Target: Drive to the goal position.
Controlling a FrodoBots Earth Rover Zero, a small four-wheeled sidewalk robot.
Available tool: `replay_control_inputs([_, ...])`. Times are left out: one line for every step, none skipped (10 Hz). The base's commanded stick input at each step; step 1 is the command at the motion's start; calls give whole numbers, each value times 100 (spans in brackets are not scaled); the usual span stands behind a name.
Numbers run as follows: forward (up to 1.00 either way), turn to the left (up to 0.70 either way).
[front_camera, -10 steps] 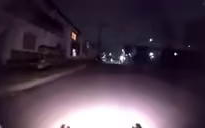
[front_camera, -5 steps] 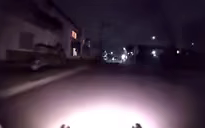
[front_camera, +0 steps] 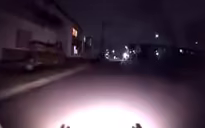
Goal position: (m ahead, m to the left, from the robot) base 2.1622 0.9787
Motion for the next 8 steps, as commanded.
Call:
replay_control_inputs([100,0])
replay_control_inputs([100,0])
replay_control_inputs([100,0])
replay_control_inputs([100,0])
replay_control_inputs([100,0])
replay_control_inputs([100,0])
replay_control_inputs([100,0])
replay_control_inputs([100,0])
